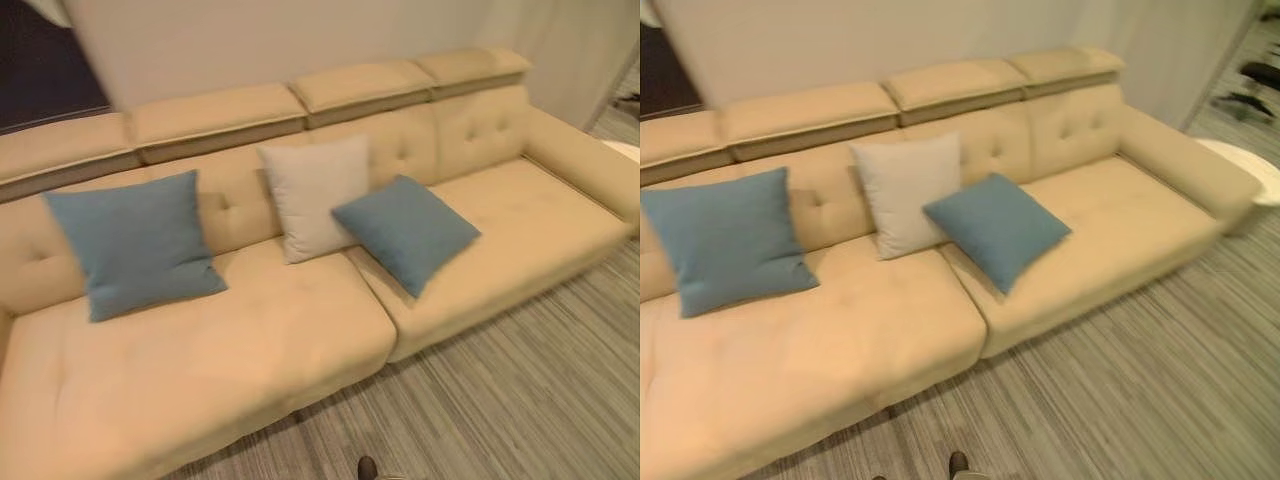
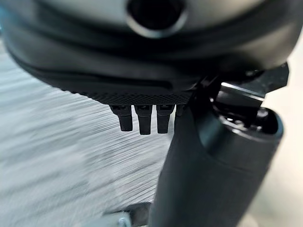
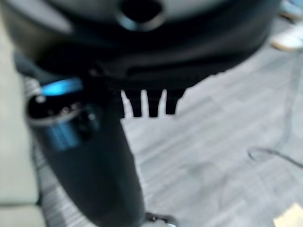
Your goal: Pick up all the scattered cushions and arrange them neatly on the sofa.
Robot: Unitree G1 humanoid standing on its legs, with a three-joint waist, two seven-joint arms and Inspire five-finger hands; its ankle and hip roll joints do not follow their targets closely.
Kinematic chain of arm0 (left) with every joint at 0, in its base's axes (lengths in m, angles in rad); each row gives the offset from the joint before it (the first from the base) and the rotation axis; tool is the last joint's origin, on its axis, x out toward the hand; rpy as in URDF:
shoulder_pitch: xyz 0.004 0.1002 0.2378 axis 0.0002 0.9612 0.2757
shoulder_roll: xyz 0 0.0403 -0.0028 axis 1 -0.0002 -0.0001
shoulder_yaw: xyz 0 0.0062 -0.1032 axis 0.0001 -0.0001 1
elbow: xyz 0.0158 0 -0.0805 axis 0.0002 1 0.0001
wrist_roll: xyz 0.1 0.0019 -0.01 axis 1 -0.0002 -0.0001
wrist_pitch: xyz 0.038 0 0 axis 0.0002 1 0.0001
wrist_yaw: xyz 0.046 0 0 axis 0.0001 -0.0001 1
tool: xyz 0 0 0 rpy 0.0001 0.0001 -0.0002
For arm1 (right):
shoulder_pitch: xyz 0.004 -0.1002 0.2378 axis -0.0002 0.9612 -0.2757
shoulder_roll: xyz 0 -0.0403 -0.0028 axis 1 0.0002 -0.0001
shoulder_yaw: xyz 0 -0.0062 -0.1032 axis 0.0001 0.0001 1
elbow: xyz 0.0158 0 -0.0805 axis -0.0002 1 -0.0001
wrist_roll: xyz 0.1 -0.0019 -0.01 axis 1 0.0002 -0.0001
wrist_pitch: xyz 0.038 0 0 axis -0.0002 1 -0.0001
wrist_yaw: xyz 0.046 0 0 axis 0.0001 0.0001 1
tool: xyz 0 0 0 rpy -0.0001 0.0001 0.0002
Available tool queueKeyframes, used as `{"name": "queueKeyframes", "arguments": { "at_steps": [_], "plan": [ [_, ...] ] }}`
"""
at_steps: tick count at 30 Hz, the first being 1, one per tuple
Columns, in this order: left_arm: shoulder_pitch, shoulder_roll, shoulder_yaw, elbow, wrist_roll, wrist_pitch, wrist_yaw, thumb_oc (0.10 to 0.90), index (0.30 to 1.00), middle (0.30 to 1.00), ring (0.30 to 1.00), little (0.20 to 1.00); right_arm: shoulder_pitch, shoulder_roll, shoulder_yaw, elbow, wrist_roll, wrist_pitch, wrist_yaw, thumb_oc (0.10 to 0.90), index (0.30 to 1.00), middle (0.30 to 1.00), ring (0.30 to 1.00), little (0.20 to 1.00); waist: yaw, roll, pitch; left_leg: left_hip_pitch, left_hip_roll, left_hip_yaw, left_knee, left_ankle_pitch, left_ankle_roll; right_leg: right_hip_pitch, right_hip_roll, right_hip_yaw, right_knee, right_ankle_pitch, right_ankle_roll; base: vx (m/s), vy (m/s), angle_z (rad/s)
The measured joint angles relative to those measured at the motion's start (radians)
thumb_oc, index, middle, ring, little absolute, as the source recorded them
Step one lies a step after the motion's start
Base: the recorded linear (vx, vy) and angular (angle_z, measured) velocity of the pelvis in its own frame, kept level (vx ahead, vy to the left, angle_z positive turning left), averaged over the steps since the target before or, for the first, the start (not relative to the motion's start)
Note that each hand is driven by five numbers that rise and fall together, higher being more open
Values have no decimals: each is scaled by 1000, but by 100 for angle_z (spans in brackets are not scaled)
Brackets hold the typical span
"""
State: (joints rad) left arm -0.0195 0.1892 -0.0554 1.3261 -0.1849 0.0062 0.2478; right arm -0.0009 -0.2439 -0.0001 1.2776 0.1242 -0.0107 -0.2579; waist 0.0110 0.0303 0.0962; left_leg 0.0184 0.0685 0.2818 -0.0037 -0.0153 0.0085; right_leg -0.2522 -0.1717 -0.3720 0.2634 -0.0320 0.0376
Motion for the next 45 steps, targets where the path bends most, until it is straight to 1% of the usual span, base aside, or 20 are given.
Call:
{"name": "queueKeyframes", "arguments": {
  "at_steps": [3, 6, 8, 11, 17, 19, 21, 23, 25, 28, 29, 30, 32, 34, 35, 36, 37, 38, 41, 45],
  "plan": [
    [-24, 18, -17, -38, 39, -9, 1, 800, 900, 900, 900, 900, 37, -3, -11, 4, -2, 1, -2, 800, 900, 900, 900, 900, -23, 9, 5, 39, 17, 66, -12, 3, -19, 80, -145, -17, 52, -38, 81, -10, -186, -66],
    [-13, 74, -94, -37, 113, -9, 1, 800, 900, 900, 900, 900, 42, -22, -12, 8, -10, 0, -7, 800, 900, 900, 900, 900, -37, -11, -5, 65, 42, 146, -14, 9, -74, 102, -187, 70, -12, -30, 136, 1, -279, -106],
    [-15, 28, -99, -31, 151, -9, -4, 800, 900, 900, 900, 900, 55, -62, -29, 12, -12, 4, -9, 800, 900, 900, 900, 900, -49, 47, -7, 73, 104, 144, 24, 29, -78, 121, -99, 78, -44, -1, 114, 43, -270, -68],
    [9, -35, -101, -30, 188, -29, -5, 800, 900, 900, 900, 900, 68, -102, -40, 2, -14, -1, -11, 800, 900, 900, 900, 900, -58, 67, -25, 48, 162, 100, 140, 63, -111, 152, -27, 144, -99, -11, 71, 47, -362, -73],
    [-12, -42, -97, -31, 188, -34, -19, 800, 900, 900, 900, 900, 77, -75, -25, 4, -4, 1, -11, 800, 900, 900, 900, 900, -79, 29, -45, 10, 276, 37, 245, 185, -174, 127, 66, 161, -64, -44, -23, 27, -334, -41],
    [-31, -34, -106, -25, 185, -28, -12, 800, 900, 900, 900, 900, 82, -61, -78, -1, 41, -9, -17, 800, 900, 900, 900, 900, -99, 13, -34, -44, 312, -42, 331, 369, -180, 122, 103, 132, -17, -103, -92, 78, -260, -36],
    [-34, -46, -126, -56, 167, -39, -19, 800, 900, 900, 900, 900, 73, -62, -78, 7, 112, -7, -19, 800, 900, 900, 900, 900, -74, 1, -21, -94, 224, -86, 393, 208, -189, 145, 119, 180, -80, -76, -122, 215, -239, -53],
    [-40, -61, -150, -81, 155, -57, -27, 800, 900, 900, 900, 900, 49, -75, -10, 13, 121, -8, 4, 800, 900, 900, 900, 900, -61, 2, -13, -182, 11, -171, 313, 5, -148, 188, 128, 203, -199, -26, -90, 325, -104, -46],
    [-52, -57, -137, -79, 148, -56, -50, 800, 900, 900, 900, 900, 42, -50, -8, 14, 121, -8, 14, 800, 900, 900, 900, 900, -50, 17, -2, -258, -50, -57, 161, 20, -126, 248, 185, 168, -283, -21, -68, 389, -48, -14],
    [-55, -46, -85, -69, 137, -63, -63, 800, 900, 900, 900, 900, 29, -34, -9, 23, 120, -9, 15, 800, 900, 900, 900, 900, -10, 16, 2, -301, -62, -84, 74, 69, -95, 285, 249, 192, -298, -31, -81, 399, 33, -36],
    [-54, -43, -80, -61, 135, -64, -63, 800, 900, 900, 900, 900, 23, -32, -8, 25, 119, -13, 15, 800, 900, 900, 900, 900, -5, 7, -4, -299, -92, -77, 65, 84, -71, 301, 250, 192, -301, -64, -34, 331, 41, -31],
    [-59, -56, -83, -47, 139, -65, -63, 800, 900, 900, 900, 900, 32, -41, -9, 39, 116, -23, 14, 800, 900, 900, 900, 900, -6, 47, -5, -298, -73, -102, 66, 88, -32, 296, 246, 153, -211, -151, 58, 330, 71, -56],
    [-52, -46, -45, -27, 136, -63, -60, 800, 900, 900, 900, 900, 10, -44, -5, 37, 115, -23, 16, 800, 900, 900, 900, 900, 22, 25, -14, -275, -74, -104, 120, 82, -23, 274, 234, 173, -157, -158, -92, 210, 70, -39],
    [-51, -46, -54, 8, 138, -43, -64, 800, 900, 900, 900, 900, 27, -55, -8, 52, 94, -17, 16, 800, 900, 900, 900, 900, 8, 31, -13, -209, -148, -63, 130, 40, 96, 252, 235, 148, 1, -169, -21, 257, 77, 12],
    [-38, -49, -57, 12, 133, -43, -66, 800, 900, 900, 900, 900, 39, -68, -9, 41, 91, -12, 16, 800, 900, 900, 900, 900, 10, 82, -1, -164, -146, -56, 101, 36, 182, 182, 259, 120, 192, -160, 10, 318, 39, -28],
    [-36, -30, -58, 12, 124, -41, -67, 800, 900, 900, 900, 900, 37, -53, -7, 11, 87, -10, 14, 800, 900, 900, 900, 900, 3, 87, 18, -113, -126, -100, 64, 41, 161, 91, 229, 118, 422, -156, 49, 359, -7, 17],
    [-20, -14, -52, 18, 106, -21, -62, 800, 900, 900, 900, 900, 55, -33, 1, -41, 85, -11, 21, 800, 900, 900, 900, 900, -29, 60, 25, -81, -143, -162, 47, 37, 168, 8, 175, 124, 561, -205, -2, 277, -24, 48],
    [-19, -15, -50, 19, 102, -20, -64, 800, 900, 900, 900, 900, 61, -32, 1, -42, 84, -14, 24, 800, 900, 900, 900, 900, -41, 58, 28, -65, -150, -182, 40, 32, 160, -15, 154, 134, 567, -216, 22, 308, -87, 100],
    [-13, -22, -39, -4, 57, -28, -79, 800, 900, 900, 900, 900, 77, -33, -12, -26, 87, -9, 31, 800, 900, 900, 900, 900, -50, 65, 33, -2, -136, -273, 13, 5, 117, -78, 57, 274, 367, -222, 50, 271, -155, 86],
    [-8, -17, -17, 29, 28, -30, -78, 800, 900, 900, 900, 900, 37, -20, -8, -13, 96, -9, 38, 800, 900, 900, 900, 900, -65, 59, 27, 5, -65, -376, 18, -55, 21, -73, 70, 444, -46, -45, 108, 350, -254, 72]
  ]
}}
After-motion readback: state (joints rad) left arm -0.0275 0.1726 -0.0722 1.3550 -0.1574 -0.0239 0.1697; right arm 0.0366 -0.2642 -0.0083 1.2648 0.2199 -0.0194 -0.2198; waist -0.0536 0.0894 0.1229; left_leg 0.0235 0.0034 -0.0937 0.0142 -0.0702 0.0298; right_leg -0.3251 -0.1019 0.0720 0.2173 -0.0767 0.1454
